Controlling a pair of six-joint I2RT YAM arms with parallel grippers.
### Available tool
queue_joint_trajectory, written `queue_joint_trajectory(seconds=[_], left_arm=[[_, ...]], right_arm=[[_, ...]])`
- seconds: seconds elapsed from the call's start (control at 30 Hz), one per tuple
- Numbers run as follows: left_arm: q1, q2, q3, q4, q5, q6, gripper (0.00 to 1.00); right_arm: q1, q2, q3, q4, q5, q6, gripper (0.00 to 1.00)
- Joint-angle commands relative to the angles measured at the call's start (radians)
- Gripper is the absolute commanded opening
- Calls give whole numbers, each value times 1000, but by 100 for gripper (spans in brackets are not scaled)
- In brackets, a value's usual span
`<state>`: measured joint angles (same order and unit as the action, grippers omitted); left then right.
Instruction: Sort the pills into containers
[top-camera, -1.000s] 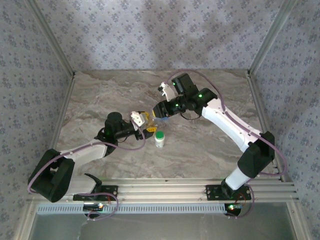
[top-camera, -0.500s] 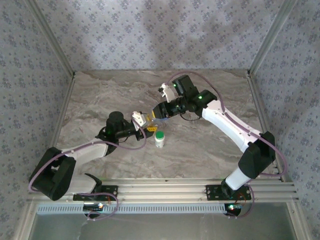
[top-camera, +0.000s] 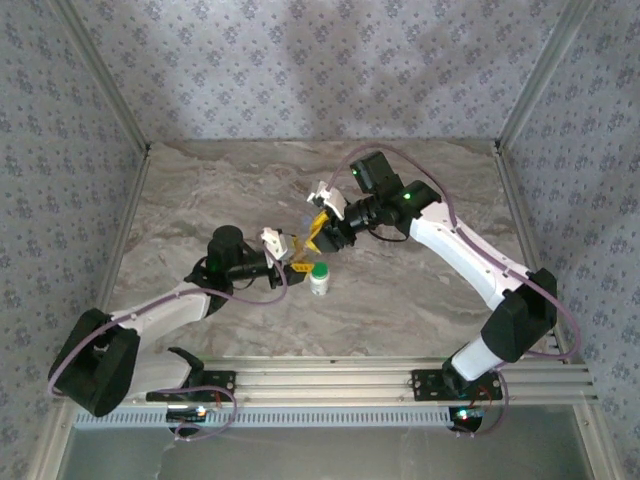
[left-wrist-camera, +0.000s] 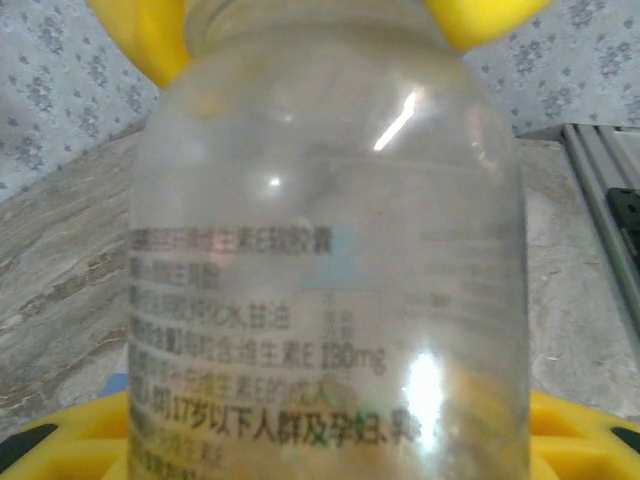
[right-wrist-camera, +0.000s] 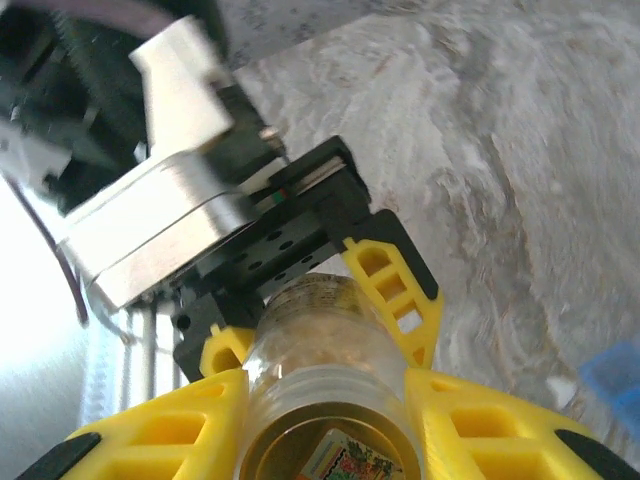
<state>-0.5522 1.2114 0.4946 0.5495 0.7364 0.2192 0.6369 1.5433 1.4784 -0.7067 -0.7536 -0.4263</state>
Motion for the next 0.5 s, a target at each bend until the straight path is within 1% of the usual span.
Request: queue_joint_trajectory(seconds=[0.0,0.1,0.17,0.23,0.3,0.37,0.43,0.47], left_arm=[[-5,-48,1,-28,79,46,38],[-3,-59,-2,-45,113,58,38],[-3,-67,-9,-45,117,56,38],[-5,-81,-27,-31,103,55,38],[-6,-97,-51,-6,82,49,38],[-6,-111,-67,0,63,48,37],[-6,-122,-80,1,38,48,37],[-9,-129,-89,6,19,48,37]], right_arm=[[19,-6,57,-157,-102,-318,28],[22,32,133,-302,-132,-507,34],[29,65,185,-368,-116,-573,44],[44,108,248,-418,-71,-586,46],[52,149,322,-468,-48,-585,53],[56,177,379,-492,-47,-569,64],[56,186,413,-491,-53,-543,71],[56,183,420,-480,-56,-533,73]])
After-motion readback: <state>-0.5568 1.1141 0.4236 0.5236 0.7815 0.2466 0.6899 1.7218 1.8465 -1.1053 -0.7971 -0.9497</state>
